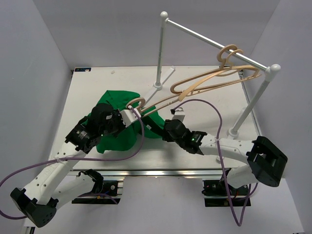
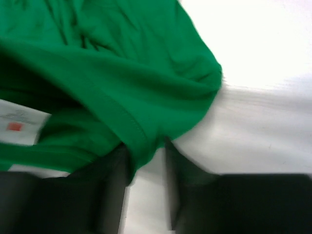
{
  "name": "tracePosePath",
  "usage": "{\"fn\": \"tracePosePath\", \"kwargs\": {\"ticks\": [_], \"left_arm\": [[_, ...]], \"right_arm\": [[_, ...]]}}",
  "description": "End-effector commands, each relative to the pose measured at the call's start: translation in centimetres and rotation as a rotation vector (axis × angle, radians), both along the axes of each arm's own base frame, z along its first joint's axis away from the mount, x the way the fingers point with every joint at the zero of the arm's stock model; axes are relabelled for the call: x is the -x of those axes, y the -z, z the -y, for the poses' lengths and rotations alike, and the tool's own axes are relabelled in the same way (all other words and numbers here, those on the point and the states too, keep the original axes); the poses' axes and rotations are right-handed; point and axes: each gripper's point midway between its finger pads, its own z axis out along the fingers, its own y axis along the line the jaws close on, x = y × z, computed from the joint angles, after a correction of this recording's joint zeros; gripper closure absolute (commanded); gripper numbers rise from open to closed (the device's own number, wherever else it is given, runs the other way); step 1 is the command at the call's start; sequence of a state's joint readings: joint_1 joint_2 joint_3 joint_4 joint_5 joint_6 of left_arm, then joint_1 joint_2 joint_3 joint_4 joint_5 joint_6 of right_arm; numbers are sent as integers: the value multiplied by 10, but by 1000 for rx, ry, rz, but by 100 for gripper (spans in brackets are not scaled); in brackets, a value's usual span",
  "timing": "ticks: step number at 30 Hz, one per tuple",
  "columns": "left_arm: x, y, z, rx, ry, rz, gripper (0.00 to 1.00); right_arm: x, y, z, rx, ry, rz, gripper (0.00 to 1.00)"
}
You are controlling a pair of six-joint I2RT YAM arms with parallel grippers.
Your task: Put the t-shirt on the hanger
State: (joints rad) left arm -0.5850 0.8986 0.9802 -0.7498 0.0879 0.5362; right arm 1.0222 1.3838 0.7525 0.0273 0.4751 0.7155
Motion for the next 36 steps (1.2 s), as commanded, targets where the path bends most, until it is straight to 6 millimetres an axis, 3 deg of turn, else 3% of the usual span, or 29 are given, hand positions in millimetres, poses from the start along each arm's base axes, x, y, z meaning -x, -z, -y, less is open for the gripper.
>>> {"fn": "tracePosePath", "kwargs": {"ticks": [1,3,6,10,11,19,20,23,32,36], "left_arm": [[4,-33,3,72,16,63,100],[9,-33,2,64,36,57,100],[27,-29,4,38,142,46,100],[57,-18,3,-8,294,7,100],[61,-18,3,-11,311,5,100],[84,2,-10,-98,410,-35,100],[85,9,-12,-112,413,-46,100],[68,13,-16,-121,315,-17,100],[44,41,-24,-201,227,-39,100],[34,48,-21,-202,192,-50,100]], "right_arm": [[-9,7,18,-51,113,-23,69],[-11,10,31,-50,141,-23,85],[-18,4,60,-20,199,16,96],[-26,-14,97,-11,257,95,100],[-28,-9,110,-3,277,92,100],[-35,-33,150,-4,308,184,100],[-32,-28,157,33,312,164,100],[-31,-37,156,43,282,163,100],[-21,-79,118,7,29,159,100],[-8,-94,84,-47,-175,138,100]]}}
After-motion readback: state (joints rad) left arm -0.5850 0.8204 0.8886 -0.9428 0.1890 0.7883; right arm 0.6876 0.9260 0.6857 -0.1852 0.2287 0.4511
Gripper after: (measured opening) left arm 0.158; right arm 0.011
